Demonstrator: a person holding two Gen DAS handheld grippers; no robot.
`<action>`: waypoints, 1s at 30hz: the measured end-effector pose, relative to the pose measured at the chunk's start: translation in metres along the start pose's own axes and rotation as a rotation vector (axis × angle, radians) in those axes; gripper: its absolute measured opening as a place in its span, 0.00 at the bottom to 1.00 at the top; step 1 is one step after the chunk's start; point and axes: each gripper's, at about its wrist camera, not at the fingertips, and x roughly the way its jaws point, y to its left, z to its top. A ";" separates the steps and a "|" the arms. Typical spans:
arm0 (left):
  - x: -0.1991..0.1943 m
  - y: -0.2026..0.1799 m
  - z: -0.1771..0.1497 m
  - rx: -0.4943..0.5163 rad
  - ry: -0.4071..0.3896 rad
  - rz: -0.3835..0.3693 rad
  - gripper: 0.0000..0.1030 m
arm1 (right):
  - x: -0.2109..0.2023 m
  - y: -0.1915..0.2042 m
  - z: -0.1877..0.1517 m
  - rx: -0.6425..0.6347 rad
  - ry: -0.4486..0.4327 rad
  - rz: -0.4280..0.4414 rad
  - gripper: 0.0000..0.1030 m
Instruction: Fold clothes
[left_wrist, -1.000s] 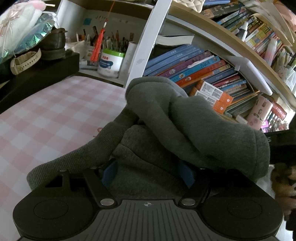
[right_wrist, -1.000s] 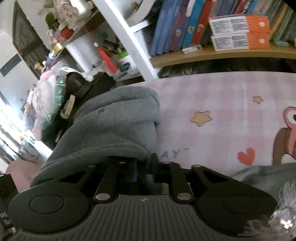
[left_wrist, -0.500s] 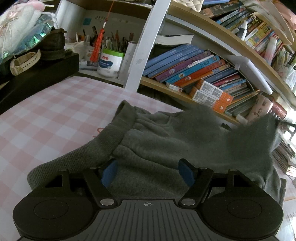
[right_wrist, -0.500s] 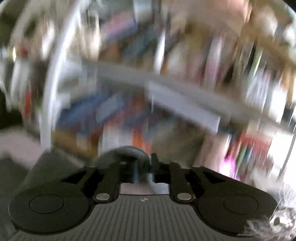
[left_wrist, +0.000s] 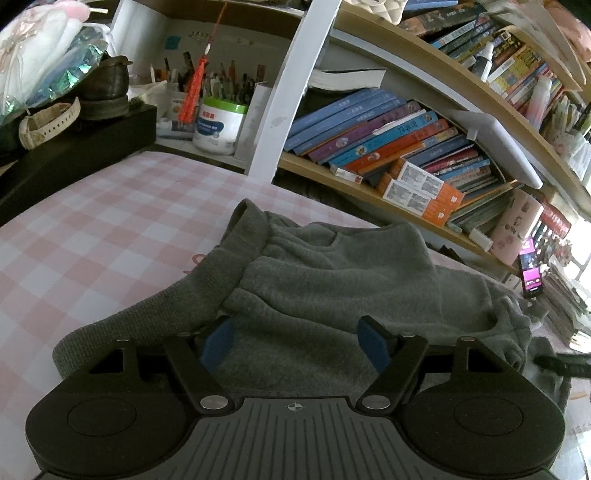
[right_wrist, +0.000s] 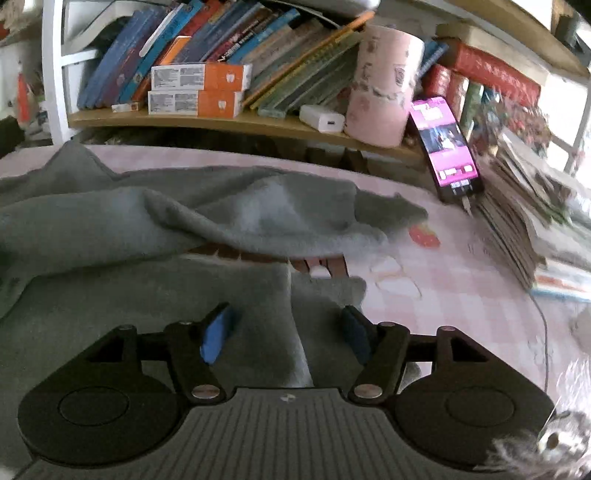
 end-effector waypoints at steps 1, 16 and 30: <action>0.000 0.001 0.000 -0.002 -0.001 -0.002 0.75 | -0.005 -0.004 -0.004 -0.003 0.010 -0.002 0.60; -0.027 0.002 0.002 -0.032 -0.117 0.003 0.75 | -0.116 -0.080 -0.114 0.046 0.037 -0.204 0.78; -0.049 0.024 0.018 0.102 0.006 0.198 0.66 | -0.116 -0.092 -0.129 0.120 -0.066 -0.163 0.86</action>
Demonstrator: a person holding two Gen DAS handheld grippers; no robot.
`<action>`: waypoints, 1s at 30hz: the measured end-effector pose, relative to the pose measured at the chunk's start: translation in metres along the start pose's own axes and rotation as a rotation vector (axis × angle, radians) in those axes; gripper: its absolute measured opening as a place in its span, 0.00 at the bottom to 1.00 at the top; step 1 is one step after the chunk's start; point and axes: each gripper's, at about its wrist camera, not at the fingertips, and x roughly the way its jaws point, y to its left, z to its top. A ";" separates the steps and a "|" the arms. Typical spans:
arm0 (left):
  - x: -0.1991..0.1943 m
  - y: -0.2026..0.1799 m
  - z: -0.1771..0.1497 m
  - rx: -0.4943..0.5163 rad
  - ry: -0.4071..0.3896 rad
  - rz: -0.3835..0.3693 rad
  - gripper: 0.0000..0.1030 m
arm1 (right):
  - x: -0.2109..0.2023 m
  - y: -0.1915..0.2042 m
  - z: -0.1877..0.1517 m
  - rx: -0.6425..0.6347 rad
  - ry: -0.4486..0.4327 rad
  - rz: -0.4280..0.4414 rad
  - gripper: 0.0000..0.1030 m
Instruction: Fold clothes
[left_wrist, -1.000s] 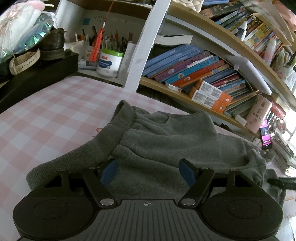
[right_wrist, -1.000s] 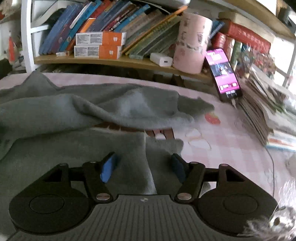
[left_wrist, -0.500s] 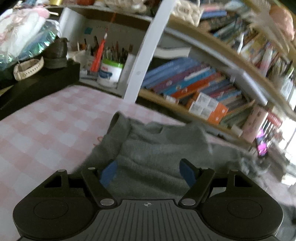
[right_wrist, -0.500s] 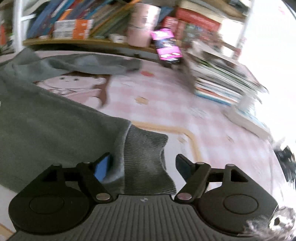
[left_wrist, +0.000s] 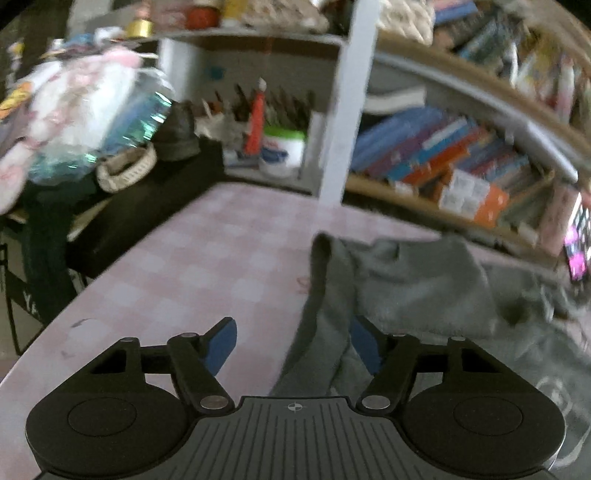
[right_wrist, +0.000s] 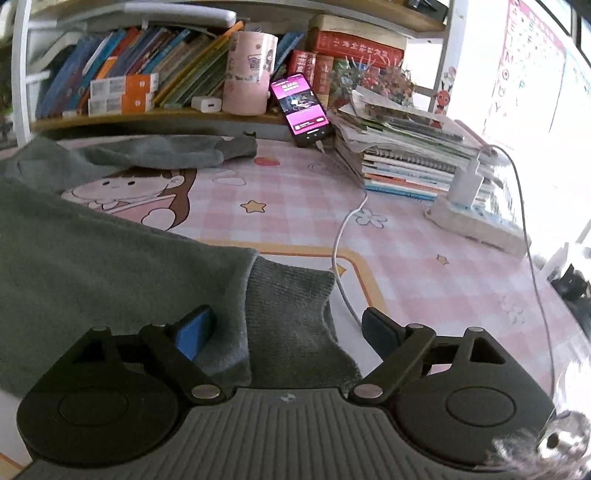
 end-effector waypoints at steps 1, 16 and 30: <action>0.005 -0.003 0.001 0.017 0.015 -0.007 0.66 | -0.001 -0.001 -0.001 0.008 -0.002 0.005 0.87; 0.050 -0.037 0.010 0.213 0.095 0.116 0.51 | -0.004 0.000 -0.006 0.016 -0.012 0.072 0.89; 0.025 0.059 0.011 -0.002 0.078 0.366 0.52 | 0.021 0.085 0.028 -0.143 -0.022 0.309 0.94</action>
